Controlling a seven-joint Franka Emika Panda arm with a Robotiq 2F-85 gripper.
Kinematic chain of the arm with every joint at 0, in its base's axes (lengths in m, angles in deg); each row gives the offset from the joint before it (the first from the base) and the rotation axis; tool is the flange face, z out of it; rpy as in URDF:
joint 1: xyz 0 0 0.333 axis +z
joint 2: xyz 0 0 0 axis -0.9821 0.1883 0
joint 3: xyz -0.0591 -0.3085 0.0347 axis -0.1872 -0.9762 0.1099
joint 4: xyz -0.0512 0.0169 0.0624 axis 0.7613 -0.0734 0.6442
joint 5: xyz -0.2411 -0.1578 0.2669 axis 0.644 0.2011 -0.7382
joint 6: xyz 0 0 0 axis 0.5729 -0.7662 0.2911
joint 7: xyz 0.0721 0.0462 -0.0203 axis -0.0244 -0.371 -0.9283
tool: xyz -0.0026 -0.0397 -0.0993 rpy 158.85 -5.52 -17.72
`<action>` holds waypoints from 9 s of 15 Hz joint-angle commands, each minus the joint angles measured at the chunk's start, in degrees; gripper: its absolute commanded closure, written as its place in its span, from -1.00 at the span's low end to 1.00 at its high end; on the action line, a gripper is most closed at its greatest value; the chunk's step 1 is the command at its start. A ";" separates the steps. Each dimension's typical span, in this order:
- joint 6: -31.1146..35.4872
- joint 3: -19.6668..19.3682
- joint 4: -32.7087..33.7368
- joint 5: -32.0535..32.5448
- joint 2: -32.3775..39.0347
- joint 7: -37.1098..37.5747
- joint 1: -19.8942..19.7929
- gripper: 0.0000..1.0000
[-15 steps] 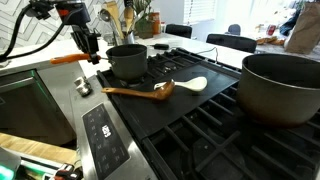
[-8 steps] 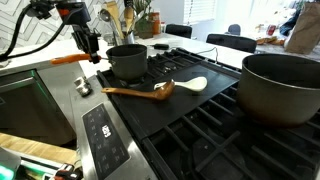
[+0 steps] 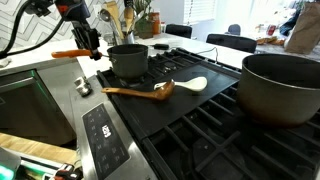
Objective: Remove the pot on the front left plate of the stove and move it on the counter top to the left of the utensil holding bucket
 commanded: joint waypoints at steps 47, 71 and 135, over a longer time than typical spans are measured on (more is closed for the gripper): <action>23.61 11.33 -16.87 0.20 -23.02 -6.51 12.60 0.38; 56.69 3.71 -8.76 -14.95 4.63 -9.48 40.54 0.85; 27.80 13.88 8.71 -15.63 13.93 0.63 34.59 -1.00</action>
